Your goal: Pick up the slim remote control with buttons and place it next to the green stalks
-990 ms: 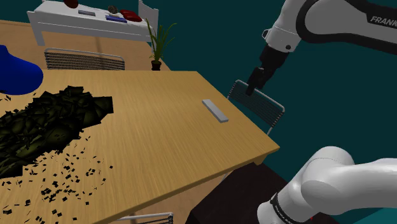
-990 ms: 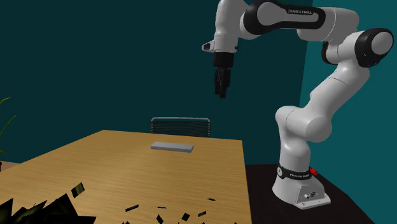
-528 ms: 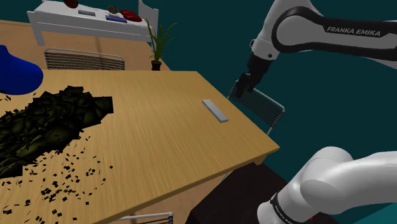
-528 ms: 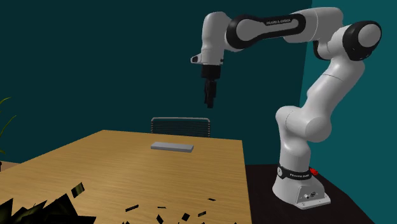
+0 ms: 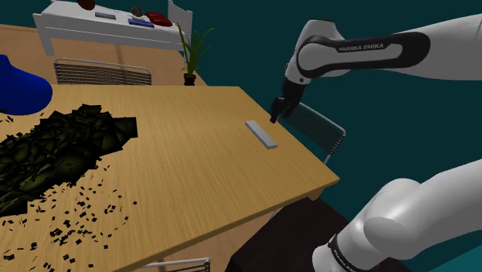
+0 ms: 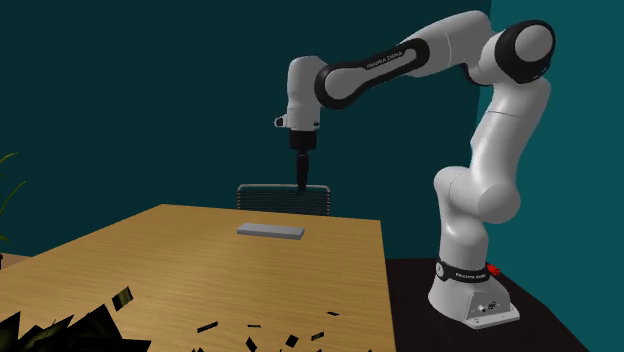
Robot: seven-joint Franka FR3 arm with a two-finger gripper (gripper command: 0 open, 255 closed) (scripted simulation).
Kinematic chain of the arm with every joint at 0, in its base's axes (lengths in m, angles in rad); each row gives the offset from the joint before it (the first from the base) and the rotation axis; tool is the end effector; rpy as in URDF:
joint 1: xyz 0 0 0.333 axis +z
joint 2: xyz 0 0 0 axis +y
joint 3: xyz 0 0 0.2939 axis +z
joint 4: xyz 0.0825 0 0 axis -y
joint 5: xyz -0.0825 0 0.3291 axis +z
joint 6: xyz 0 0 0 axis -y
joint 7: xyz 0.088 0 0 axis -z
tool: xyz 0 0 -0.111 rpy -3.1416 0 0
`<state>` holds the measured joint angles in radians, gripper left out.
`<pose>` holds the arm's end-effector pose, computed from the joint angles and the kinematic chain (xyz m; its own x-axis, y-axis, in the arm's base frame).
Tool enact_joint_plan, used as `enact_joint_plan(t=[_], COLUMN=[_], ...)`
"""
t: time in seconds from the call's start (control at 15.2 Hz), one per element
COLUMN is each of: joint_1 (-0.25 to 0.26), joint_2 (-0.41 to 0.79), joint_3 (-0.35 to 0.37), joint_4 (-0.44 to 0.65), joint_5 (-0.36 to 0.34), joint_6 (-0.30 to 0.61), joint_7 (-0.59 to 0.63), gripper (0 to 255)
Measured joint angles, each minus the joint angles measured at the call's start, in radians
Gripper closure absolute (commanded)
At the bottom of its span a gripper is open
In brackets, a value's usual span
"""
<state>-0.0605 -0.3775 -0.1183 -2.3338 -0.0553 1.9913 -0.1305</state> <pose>0.3891 -0.0772 0.4803 0.9993 -0.0188 0.0317 -0.0192 -0.9997 0.0119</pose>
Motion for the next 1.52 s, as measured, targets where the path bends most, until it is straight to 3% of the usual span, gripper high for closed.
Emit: enact_joint_plan(t=[0.73, 1.52], joint_1=[-0.029, -0.035], joint_2=[0.421, 0.517], joint_3=[-0.072, -0.071], joint_4=[0.186, 0.167], joint_5=[0.083, 0.112], joint_6=[0.19, 0.299], joint_7=[-0.092, -0.113], gripper=[0, 0])
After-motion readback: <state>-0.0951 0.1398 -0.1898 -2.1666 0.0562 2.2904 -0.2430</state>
